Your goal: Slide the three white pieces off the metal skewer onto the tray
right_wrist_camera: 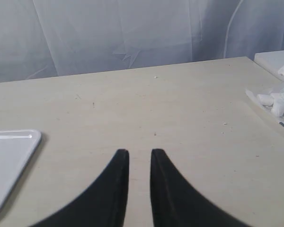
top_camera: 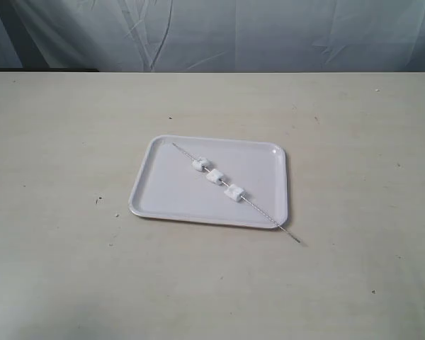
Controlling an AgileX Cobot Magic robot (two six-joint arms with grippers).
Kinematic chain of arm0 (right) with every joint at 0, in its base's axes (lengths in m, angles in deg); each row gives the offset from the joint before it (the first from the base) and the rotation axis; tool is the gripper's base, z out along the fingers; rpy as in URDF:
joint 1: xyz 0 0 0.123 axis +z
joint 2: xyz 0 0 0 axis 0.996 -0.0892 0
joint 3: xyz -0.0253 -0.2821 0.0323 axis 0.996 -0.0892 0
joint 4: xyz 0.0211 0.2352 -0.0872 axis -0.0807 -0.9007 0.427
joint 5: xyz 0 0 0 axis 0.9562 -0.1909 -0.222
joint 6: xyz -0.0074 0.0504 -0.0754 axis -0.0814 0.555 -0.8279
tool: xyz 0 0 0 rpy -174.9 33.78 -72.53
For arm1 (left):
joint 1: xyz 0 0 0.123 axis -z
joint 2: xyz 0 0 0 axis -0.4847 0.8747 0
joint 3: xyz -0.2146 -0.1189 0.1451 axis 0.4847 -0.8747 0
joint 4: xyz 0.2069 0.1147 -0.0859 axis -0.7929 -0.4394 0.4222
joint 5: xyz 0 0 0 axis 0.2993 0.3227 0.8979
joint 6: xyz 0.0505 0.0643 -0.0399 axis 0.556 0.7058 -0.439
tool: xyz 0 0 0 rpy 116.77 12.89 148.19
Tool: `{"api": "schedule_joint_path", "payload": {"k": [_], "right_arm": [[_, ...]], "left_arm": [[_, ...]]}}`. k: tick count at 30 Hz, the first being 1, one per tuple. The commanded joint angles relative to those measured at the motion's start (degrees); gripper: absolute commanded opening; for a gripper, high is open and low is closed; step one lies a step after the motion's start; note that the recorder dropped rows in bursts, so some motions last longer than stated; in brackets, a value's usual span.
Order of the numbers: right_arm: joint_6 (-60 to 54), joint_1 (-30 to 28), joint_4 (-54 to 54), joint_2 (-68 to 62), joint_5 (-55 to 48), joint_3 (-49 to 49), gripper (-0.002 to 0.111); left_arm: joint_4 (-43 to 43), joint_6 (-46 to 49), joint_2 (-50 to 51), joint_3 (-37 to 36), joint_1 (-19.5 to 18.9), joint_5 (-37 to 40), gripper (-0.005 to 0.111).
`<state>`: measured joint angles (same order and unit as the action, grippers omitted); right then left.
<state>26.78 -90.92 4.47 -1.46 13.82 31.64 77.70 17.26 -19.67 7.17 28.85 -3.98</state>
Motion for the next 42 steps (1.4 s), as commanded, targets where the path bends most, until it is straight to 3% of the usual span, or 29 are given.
{"api": "schedule_joint_path", "payload": {"k": [1,28,32,37,42], "right_arm": [[-0.1,-0.2,0.1,0.2,0.5,-0.1,0.017],[-0.1,-0.2,0.1,0.2,0.5,-0.1,0.017],[-0.1,-0.2,0.1,0.2,6.1,-0.1,0.017],[2.7,-0.2,-24.0,0.2,18.3,-0.1,0.017],[2.5,0.0,-25.5,0.2,12.7,3.1,0.017]], "left_arm": [[0.4,0.1,-0.5,0.0,-0.3,0.1,0.000],[0.4,0.1,-0.5,0.0,-0.3,0.1,0.000],[0.4,0.1,-0.5,0.0,-0.3,0.1,0.000],[0.4,0.1,-0.5,0.0,-0.3,0.1,0.000],[0.4,0.1,-0.5,0.0,-0.3,0.1,0.000]]}}
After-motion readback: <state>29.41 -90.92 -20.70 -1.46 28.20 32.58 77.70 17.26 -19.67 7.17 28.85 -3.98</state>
